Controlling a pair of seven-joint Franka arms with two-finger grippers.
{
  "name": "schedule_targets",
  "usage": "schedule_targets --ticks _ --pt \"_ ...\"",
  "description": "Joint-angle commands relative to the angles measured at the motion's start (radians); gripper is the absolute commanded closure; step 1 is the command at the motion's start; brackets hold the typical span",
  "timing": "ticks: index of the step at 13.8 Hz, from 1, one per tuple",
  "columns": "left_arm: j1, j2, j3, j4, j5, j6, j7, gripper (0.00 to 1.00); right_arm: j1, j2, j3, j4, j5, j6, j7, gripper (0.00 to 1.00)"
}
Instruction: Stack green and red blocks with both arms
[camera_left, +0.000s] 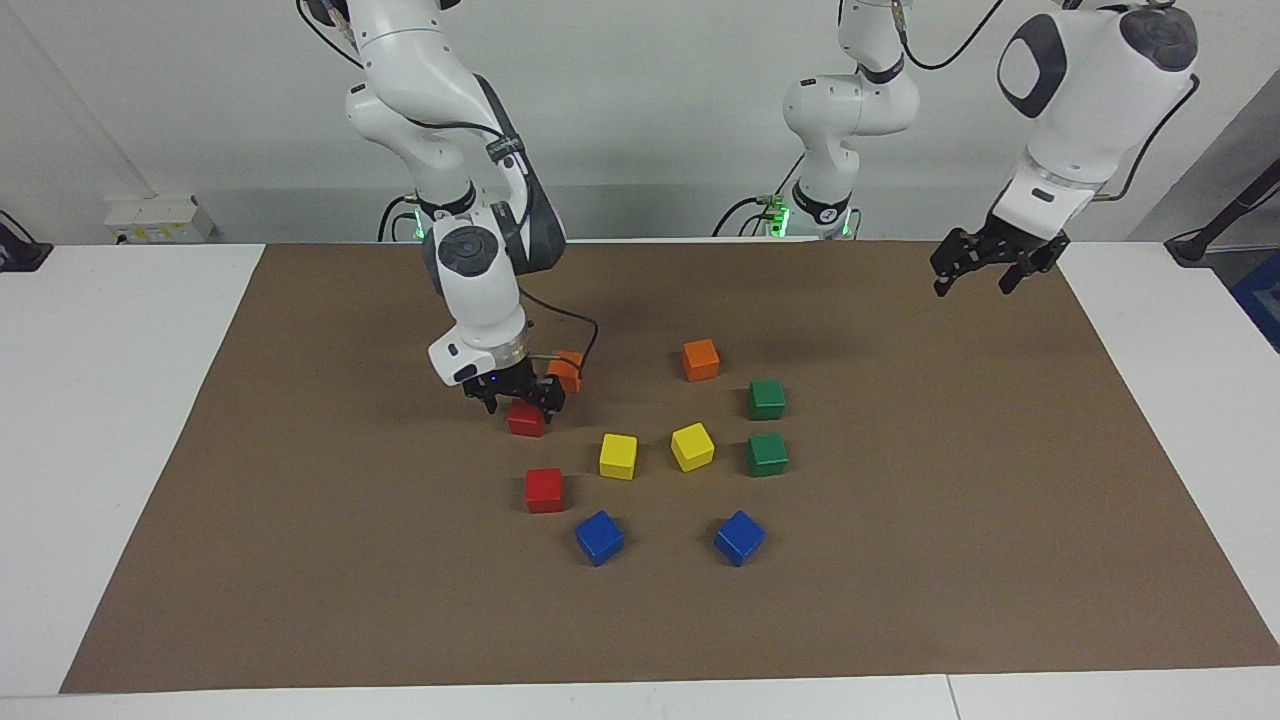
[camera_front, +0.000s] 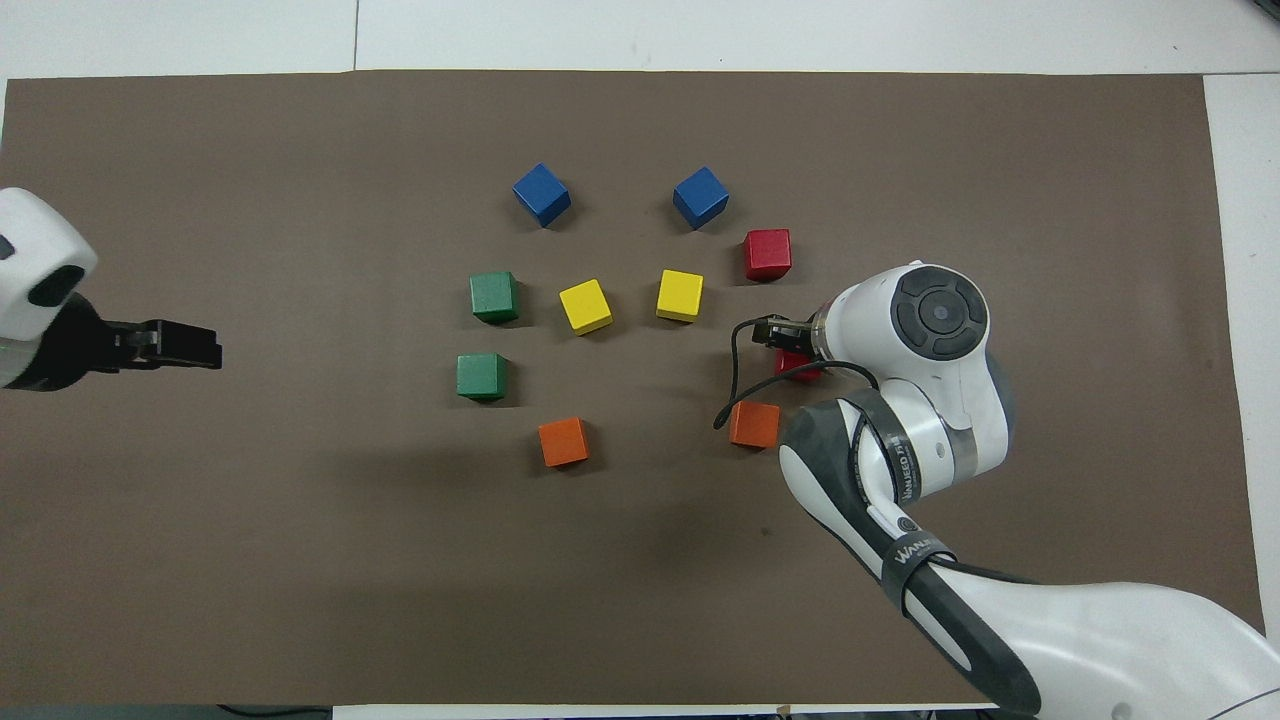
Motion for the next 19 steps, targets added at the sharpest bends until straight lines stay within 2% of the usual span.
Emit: schedule_targets --ticks 1,2,3,4,6,8,10,13,19 --pt "-0.099 0.004 0.006 -0.123 0.004 0.14 -0.139 0.0 -0.005 -0.004 0.006 -0.019 -0.004 0.017 -0.017 0.46" --pt "-0.159 0.058 0.006 -0.125 0.002 0.201 -0.225 0.0 -0.005 -0.007 0.006 -0.019 -0.004 0.001 -0.034 0.93" --pt "-0.202 0.113 0.006 -0.123 -0.002 0.265 -0.294 0.0 -0.009 -0.013 0.006 -0.018 -0.004 -0.01 -0.037 1.0" --pt "-0.236 0.154 0.006 -0.123 -0.011 0.318 -0.333 0.0 -0.014 -0.025 0.006 -0.007 -0.004 -0.048 -0.043 1.0" --pt "-0.265 0.179 0.006 -0.12 -0.024 0.337 -0.341 0.0 -0.046 -0.062 0.0 0.083 -0.004 -0.207 -0.14 1.0" --pt "-0.299 0.239 0.006 -0.101 -0.033 0.366 -0.35 0.0 -0.158 -0.066 0.0 0.149 -0.004 -0.274 -0.358 1.0" --pt "-0.319 0.271 0.006 -0.104 -0.033 0.404 -0.349 0.0 -0.27 -0.065 0.0 0.15 -0.003 -0.253 -0.584 1.0" --pt "-0.343 0.31 0.006 -0.1 -0.033 0.451 -0.343 0.0 -0.379 -0.068 0.0 0.099 -0.003 -0.187 -0.753 1.0" --pt "-0.382 0.365 0.01 -0.107 -0.03 0.464 -0.291 0.01 -0.448 -0.065 0.0 0.003 -0.003 -0.067 -0.849 1.0"
